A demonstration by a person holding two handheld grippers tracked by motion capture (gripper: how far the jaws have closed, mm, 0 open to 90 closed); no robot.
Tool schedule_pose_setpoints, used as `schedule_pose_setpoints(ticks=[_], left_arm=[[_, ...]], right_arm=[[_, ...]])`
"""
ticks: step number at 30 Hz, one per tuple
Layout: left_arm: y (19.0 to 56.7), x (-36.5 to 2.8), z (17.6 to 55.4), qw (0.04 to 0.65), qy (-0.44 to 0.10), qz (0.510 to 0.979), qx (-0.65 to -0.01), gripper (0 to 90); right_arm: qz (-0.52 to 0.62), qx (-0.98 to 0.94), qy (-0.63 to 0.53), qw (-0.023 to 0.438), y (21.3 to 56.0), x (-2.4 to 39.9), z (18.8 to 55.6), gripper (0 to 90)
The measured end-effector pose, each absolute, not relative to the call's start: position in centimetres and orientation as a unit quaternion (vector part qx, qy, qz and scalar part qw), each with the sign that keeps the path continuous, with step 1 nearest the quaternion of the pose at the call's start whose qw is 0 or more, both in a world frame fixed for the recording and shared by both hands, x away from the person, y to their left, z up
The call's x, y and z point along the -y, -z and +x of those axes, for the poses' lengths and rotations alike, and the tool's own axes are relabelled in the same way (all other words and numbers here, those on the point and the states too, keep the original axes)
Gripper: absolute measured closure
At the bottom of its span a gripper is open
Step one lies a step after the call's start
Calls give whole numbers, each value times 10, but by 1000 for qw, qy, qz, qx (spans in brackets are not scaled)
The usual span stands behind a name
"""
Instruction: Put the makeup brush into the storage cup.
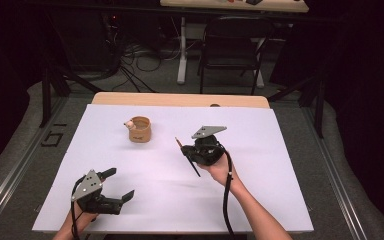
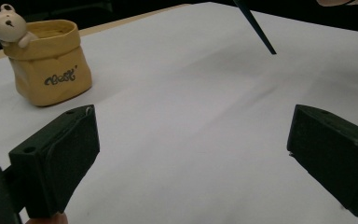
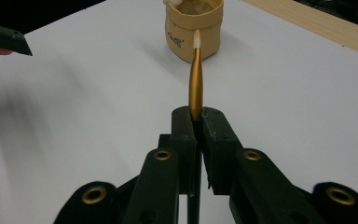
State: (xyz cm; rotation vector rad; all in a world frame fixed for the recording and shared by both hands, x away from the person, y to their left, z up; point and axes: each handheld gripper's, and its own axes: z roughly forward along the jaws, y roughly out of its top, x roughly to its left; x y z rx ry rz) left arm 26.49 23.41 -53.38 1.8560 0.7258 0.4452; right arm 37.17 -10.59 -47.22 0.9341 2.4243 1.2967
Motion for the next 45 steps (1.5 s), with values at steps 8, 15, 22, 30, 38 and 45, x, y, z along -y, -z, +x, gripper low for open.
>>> schedule_pose_setpoints(ticks=[8, 15, 22, 30, 38, 45], left_arm=[[524, -223, 277, 512, -166, 788, -298, 30], [517, -211, 287, 505, -165, 792, -299, 30], [515, -203, 296, 505, -166, 787, -312, 31], [515, -187, 307, 503, -158, 789, -315, 31], [516, -170, 316, 496, -147, 795, -319, 30], [517, -160, 322, 487, -141, 801, -317, 30]], right_arm=[[305, -824, -462, 120, 472, 105, 371, 841], [290, -821, -476, 123, 469, 104, 369, 840], [287, -812, -492, 125, 468, 100, 369, 841], [285, -806, -503, 128, 470, 95, 367, 840], [289, -802, -507, 126, 473, 92, 366, 840], [288, -800, -511, 126, 475, 90, 367, 840]])
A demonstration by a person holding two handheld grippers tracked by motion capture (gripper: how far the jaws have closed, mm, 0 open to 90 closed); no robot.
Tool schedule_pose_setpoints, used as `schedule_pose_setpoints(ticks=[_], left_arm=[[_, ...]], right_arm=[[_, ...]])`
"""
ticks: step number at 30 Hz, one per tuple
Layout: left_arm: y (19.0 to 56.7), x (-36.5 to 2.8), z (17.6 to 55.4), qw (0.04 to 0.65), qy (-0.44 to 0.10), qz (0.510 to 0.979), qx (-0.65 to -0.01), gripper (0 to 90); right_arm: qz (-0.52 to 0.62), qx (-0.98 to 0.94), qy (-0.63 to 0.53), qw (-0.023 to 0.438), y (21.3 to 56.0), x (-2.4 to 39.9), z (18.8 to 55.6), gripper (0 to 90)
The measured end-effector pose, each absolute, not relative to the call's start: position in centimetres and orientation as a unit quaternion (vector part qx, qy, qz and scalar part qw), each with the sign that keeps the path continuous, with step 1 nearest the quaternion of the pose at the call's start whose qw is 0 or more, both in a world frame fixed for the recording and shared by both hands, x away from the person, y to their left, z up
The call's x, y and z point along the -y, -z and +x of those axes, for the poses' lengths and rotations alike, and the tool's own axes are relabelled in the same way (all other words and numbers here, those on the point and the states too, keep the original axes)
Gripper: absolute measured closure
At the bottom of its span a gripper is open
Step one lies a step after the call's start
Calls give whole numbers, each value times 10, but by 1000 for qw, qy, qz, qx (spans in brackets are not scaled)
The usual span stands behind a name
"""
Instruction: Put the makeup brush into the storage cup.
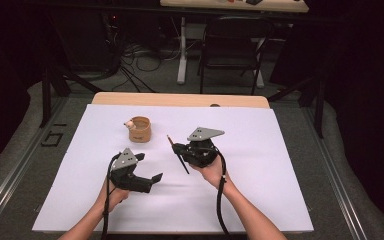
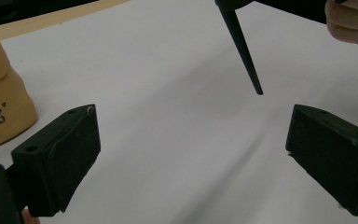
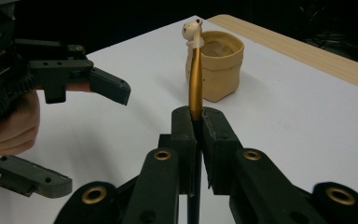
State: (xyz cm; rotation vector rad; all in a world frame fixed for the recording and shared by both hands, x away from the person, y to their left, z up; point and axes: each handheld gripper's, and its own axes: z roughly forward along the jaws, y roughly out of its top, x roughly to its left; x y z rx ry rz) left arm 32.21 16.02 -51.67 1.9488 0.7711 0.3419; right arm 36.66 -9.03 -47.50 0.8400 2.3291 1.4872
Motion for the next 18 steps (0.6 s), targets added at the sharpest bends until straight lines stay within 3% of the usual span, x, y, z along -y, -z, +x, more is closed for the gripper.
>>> schedule_pose_setpoints(ticks=[18], left_arm=[[518, -143, 329, 484, -137, 806, -312, 98]], right_arm=[[288, -790, -527, 122, 480, 84, 366, 840]])
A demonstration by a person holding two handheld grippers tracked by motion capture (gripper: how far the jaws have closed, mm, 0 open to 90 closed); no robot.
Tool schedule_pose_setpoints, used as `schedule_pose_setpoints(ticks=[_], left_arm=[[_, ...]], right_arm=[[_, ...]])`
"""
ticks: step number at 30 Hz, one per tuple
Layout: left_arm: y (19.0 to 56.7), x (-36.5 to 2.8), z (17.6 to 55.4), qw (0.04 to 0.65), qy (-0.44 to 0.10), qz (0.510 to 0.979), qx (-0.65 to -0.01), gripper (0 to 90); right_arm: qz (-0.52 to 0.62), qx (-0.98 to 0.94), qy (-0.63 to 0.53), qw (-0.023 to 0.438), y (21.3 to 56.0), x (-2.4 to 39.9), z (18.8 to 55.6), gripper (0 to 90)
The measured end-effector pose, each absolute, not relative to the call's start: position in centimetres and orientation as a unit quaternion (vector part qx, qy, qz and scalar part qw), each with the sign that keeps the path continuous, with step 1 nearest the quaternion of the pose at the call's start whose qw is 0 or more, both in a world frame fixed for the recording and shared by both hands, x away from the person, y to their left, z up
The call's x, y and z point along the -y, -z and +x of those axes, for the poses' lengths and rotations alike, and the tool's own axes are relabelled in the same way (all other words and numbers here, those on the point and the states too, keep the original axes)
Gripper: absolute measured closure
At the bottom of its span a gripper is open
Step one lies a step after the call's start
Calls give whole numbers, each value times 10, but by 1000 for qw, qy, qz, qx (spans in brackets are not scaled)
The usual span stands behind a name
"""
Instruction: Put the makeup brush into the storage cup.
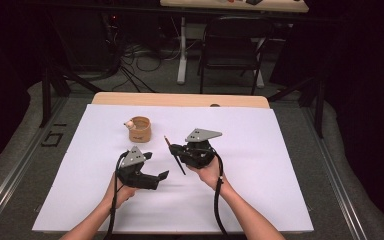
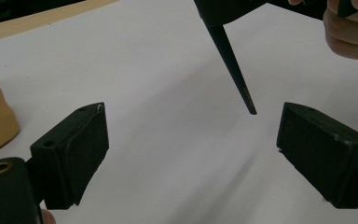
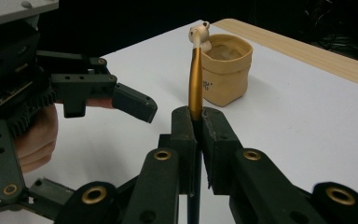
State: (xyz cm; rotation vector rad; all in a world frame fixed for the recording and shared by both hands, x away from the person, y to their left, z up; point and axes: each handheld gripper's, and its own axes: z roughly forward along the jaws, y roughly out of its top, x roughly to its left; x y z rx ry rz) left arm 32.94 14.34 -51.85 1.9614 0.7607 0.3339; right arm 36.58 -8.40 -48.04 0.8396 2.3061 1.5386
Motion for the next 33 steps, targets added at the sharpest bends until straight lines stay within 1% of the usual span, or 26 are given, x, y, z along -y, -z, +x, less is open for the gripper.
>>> schedule_pose_setpoints(ticks=[5, 10, 13, 14, 18, 29, 33], left_arm=[[519, -137, 331, 485, -135, 807, -309, 153], [521, -131, 332, 484, -132, 810, -303, 196], [521, -128, 333, 483, -131, 812, -300, 248], [521, -127, 333, 484, -131, 812, -299, 248], [522, -123, 334, 486, -129, 812, -296, 294], [523, -120, 336, 498, -116, 809, -290, 504], [525, -120, 337, 504, -108, 808, -288, 561]], right_arm=[[288, -788, -532, 114, 481, 83, 366, 840], [290, -782, -540, 115, 483, 82, 365, 840], [294, -774, -549, 115, 483, 82, 364, 840], [294, -774, -549, 115, 483, 82, 364, 840], [294, -771, -553, 115, 483, 81, 363, 840], [292, -768, -557, 115, 486, 76, 360, 840], [292, -768, -559, 114, 488, 75, 360, 840]])
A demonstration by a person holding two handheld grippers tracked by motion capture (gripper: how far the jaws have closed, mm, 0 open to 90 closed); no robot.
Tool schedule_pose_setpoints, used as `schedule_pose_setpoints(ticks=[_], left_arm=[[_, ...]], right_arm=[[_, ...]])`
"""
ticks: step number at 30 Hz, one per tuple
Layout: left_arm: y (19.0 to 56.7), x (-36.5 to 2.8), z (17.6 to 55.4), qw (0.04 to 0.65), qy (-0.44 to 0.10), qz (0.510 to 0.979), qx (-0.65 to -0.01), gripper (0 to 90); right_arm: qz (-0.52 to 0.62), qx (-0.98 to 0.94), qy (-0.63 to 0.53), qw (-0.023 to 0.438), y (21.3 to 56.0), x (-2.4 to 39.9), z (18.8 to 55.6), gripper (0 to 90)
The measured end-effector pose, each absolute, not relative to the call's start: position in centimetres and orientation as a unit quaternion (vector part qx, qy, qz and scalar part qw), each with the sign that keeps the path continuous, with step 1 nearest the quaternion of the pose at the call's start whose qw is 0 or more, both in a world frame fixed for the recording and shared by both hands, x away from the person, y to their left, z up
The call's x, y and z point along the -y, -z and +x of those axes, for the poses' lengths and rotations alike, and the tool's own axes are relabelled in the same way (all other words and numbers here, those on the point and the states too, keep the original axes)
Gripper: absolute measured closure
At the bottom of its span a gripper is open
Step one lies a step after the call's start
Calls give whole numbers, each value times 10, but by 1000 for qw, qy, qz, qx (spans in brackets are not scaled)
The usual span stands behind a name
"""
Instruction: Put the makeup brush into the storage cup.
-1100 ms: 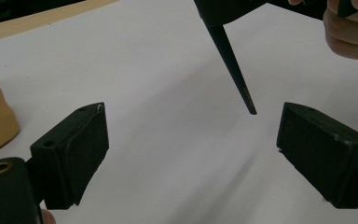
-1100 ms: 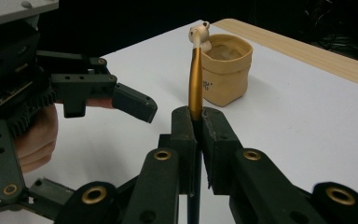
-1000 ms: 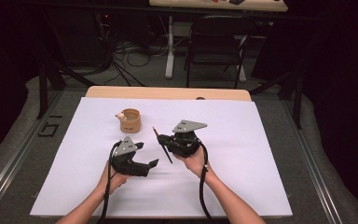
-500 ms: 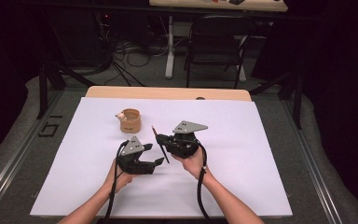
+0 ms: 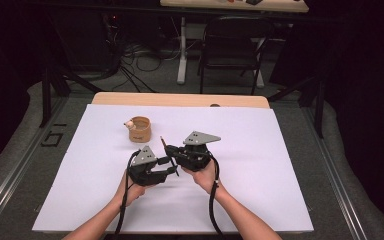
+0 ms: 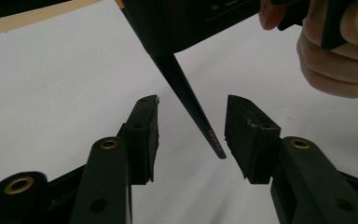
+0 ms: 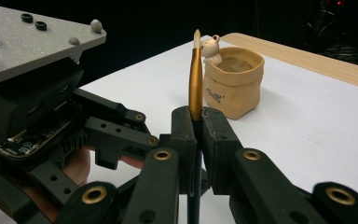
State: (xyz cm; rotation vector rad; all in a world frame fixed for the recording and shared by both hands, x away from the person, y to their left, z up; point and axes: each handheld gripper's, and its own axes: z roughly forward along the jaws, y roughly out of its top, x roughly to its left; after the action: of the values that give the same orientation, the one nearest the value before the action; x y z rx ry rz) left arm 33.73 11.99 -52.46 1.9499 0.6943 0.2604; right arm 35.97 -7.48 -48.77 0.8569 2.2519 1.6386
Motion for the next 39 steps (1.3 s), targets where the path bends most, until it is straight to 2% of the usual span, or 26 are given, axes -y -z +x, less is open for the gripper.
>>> schedule_pose_setpoints(ticks=[16, 30, 36, 39], left_arm=[[528, -124, 340, 515, -96, 802, -288, 751], [527, -132, 345, 497, -105, 810, -294, 835], [526, -127, 342, 476, -117, 826, -278, 838], [526, -127, 341, 470, -126, 830, -274, 838]], right_arm=[[288, -761, -571, 111, 490, 74, 357, 841], [285, -763, -571, 100, 489, 80, 358, 823], [281, -772, -562, 97, 487, 85, 358, 761], [276, -777, -557, 97, 485, 87, 358, 693]])
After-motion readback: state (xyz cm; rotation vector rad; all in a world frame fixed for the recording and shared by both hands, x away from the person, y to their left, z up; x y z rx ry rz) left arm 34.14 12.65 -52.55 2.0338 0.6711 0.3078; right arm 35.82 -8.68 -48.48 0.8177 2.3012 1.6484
